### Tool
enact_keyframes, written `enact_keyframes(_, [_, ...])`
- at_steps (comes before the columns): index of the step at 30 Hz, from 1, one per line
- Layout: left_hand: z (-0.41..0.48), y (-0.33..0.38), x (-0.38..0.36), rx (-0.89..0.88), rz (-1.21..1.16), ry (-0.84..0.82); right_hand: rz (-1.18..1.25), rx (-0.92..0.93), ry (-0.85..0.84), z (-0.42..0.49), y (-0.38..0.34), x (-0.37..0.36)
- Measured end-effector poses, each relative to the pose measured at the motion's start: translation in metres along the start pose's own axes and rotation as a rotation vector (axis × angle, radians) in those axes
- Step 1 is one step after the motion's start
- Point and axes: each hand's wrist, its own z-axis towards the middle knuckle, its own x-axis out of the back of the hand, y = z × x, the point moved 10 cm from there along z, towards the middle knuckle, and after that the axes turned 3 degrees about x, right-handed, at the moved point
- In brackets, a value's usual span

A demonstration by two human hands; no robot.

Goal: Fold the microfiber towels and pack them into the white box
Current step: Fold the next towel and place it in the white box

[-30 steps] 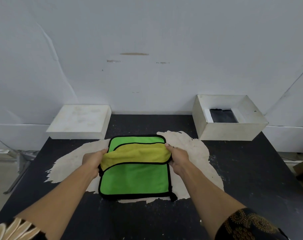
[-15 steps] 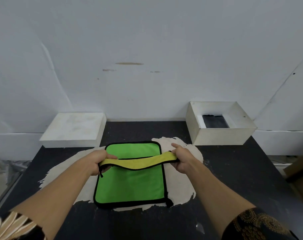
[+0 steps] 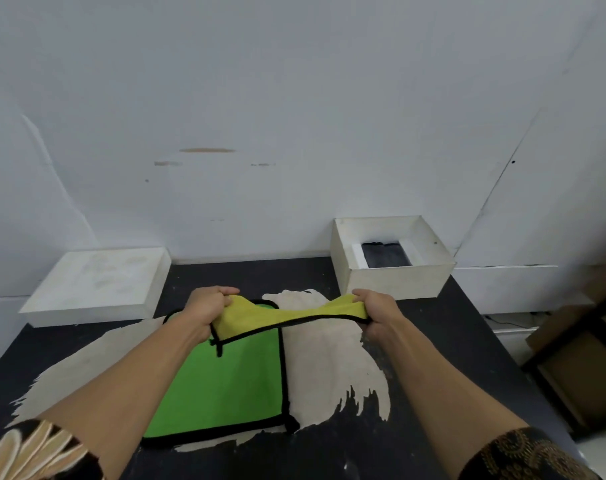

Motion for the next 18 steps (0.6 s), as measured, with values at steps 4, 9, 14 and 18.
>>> enact_keyframes(4, [-0.013,0.034,-0.047,-0.043,-0.092,-0.075,0.056,0.067,-0.018,0.007,-0.046,0.027])
enact_keyframes(9, [-0.028,0.064,-0.11,-0.068,-0.186,-0.143,0.088,0.197,-0.079,0.02,-0.101,0.077])
enact_keyframes(14, [-0.033,0.009,-0.153,-0.072,-0.117,-0.05,-0.166,0.258,-0.018,0.055,-0.074,0.156])
enact_keyframes(18, [-0.046,-0.105,-0.194,0.161,0.06,-0.067,-0.591,0.097,-0.026,0.081,0.009,0.207])
